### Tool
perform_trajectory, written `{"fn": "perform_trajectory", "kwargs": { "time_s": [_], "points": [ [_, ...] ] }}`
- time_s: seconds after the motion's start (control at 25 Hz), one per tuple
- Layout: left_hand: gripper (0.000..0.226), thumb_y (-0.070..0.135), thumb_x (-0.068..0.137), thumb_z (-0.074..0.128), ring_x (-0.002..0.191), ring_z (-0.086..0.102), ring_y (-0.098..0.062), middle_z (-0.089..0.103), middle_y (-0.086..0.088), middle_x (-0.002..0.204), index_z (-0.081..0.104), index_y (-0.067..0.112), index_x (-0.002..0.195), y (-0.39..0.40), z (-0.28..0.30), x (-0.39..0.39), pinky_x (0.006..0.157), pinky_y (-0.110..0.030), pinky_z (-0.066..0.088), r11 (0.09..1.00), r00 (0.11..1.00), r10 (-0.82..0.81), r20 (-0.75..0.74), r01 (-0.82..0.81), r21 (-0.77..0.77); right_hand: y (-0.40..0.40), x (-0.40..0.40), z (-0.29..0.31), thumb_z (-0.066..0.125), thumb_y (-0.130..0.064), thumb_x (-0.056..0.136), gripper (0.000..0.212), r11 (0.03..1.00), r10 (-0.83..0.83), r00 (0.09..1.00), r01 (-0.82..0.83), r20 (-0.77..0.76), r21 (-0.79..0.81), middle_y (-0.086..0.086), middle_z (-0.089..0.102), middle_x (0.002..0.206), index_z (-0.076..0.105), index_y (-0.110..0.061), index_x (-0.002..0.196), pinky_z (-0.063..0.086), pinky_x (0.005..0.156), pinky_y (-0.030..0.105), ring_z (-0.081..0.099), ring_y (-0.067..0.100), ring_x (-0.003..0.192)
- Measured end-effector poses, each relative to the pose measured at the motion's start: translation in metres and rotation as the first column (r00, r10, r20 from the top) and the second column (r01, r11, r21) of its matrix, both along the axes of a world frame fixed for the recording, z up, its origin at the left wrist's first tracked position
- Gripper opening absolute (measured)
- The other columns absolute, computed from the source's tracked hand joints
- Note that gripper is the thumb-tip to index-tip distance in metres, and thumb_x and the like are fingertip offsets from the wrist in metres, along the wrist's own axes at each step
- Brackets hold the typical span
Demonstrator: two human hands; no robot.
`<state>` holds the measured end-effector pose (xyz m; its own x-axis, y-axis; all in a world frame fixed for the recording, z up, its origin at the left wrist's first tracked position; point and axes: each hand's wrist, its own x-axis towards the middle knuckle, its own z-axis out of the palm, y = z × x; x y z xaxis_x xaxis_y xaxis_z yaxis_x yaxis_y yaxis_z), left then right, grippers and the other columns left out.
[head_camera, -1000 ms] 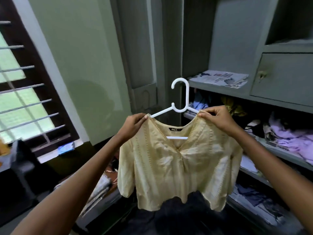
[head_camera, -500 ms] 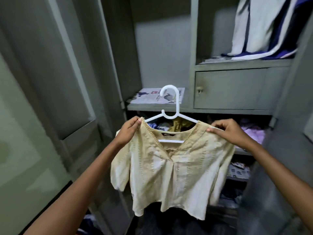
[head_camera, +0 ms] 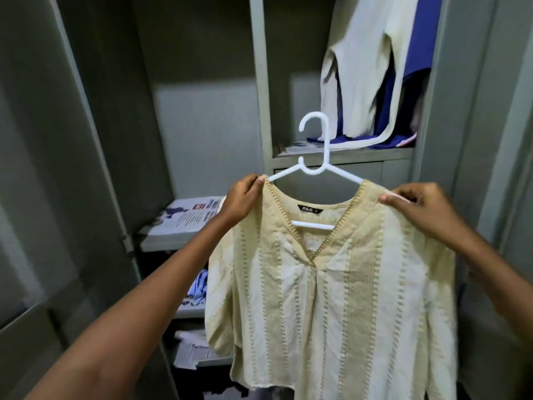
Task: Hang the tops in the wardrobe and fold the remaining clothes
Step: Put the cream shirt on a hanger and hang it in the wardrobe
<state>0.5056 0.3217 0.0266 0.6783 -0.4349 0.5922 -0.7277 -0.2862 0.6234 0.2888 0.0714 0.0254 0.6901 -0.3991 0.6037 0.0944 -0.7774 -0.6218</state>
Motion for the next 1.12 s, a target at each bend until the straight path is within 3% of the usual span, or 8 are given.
{"fn": "perform_trajectory", "kwargs": {
  "time_s": [0.28, 0.44, 0.64, 0.8, 0.88, 1.0, 1.12],
  "points": [
    [0.029, 0.028, 0.101, 0.038, 0.083, 0.051, -0.017, 0.057, -0.004, 0.091, 0.059, 0.008, 0.102, -0.086, 0.071, 0.044, 0.069, -0.029, 0.038, 0.997, 0.983, -0.079, 0.164, 0.08, 0.003, -0.013, -0.014, 0.082, 0.067, -0.032, 0.084, 0.019, 0.944, -0.29, 0.956, 0.292, 0.034, -0.156, 0.005, 0.059, 0.061, 0.068, -0.016, 0.074, 0.04, 0.06, 0.033, 0.051, 0.019, 0.058],
    [0.032, 0.03, 0.099, 0.042, 0.102, 0.055, -0.023, 0.059, -0.008, 0.113, 0.054, 0.009, 0.119, -0.111, 0.103, 0.057, 0.086, -0.037, 0.045, 0.997, 0.959, -0.077, 0.274, 0.073, 0.026, -0.011, -0.011, 0.131, 0.07, -0.033, 0.082, 0.026, 0.892, -0.405, 0.912, 0.409, 0.06, -0.194, 0.017, 0.064, 0.074, 0.07, -0.007, 0.081, 0.047, 0.066, 0.036, 0.058, 0.03, 0.07],
    [0.059, 0.036, 0.091, 0.055, 0.13, 0.039, -0.026, 0.04, -0.009, 0.143, 0.035, 0.01, 0.14, -0.13, 0.139, 0.079, 0.108, -0.037, 0.028, 0.975, 0.855, 0.06, 0.515, -0.16, 0.152, -0.015, 0.003, 0.2, 0.071, -0.03, 0.081, 0.029, 0.829, -0.519, 0.851, 0.523, 0.075, -0.197, 0.016, 0.062, 0.084, 0.071, -0.005, 0.095, 0.046, 0.074, 0.037, 0.058, 0.031, 0.082],
    [0.067, 0.038, 0.088, 0.058, 0.141, 0.021, -0.026, 0.025, -0.01, 0.152, 0.03, 0.01, 0.143, -0.138, 0.184, 0.106, 0.115, -0.038, 0.014, 0.967, 0.8, 0.152, 0.581, -0.243, 0.082, -0.03, 0.047, 0.278, 0.076, -0.03, 0.077, 0.04, 0.77, -0.583, 0.795, 0.607, 0.168, -0.196, 0.021, 0.064, 0.1, 0.067, -0.001, 0.103, 0.046, 0.079, 0.038, 0.06, 0.035, 0.095],
    [0.069, 0.038, 0.088, 0.058, 0.144, 0.014, -0.025, 0.021, -0.01, 0.154, 0.028, 0.011, 0.144, -0.138, 0.207, 0.117, 0.116, -0.039, 0.01, 0.963, 0.784, 0.19, 0.591, -0.267, 0.045, -0.032, 0.073, 0.312, 0.076, -0.028, 0.076, 0.043, 0.748, -0.586, 0.778, 0.627, 0.227, -0.22, 0.022, 0.061, 0.098, 0.064, 0.002, 0.104, 0.046, 0.078, 0.038, 0.06, 0.035, 0.095],
    [0.064, 0.036, 0.088, 0.057, 0.144, 0.013, -0.024, 0.021, -0.009, 0.154, 0.031, 0.011, 0.142, -0.135, 0.245, 0.138, 0.117, -0.038, 0.009, 0.97, 0.734, 0.221, 0.642, -0.235, -0.066, -0.034, 0.115, 0.354, 0.074, -0.023, 0.079, 0.042, 0.738, -0.572, 0.765, 0.638, 0.296, -0.22, 0.02, 0.058, 0.097, 0.061, 0.006, 0.107, 0.048, 0.08, 0.04, 0.06, 0.037, 0.099],
    [0.061, 0.034, 0.089, 0.056, 0.144, 0.012, -0.024, 0.02, -0.009, 0.154, 0.033, 0.012, 0.141, -0.133, 0.279, 0.149, 0.117, -0.037, 0.007, 0.963, 0.624, 0.264, 0.736, -0.219, -0.159, -0.029, 0.145, 0.381, 0.07, -0.022, 0.083, 0.035, 0.701, -0.617, 0.721, 0.686, 0.315, -0.196, 0.018, 0.058, 0.096, 0.062, 0.003, 0.106, 0.044, 0.074, 0.035, 0.059, 0.034, 0.096]
  ]
}}
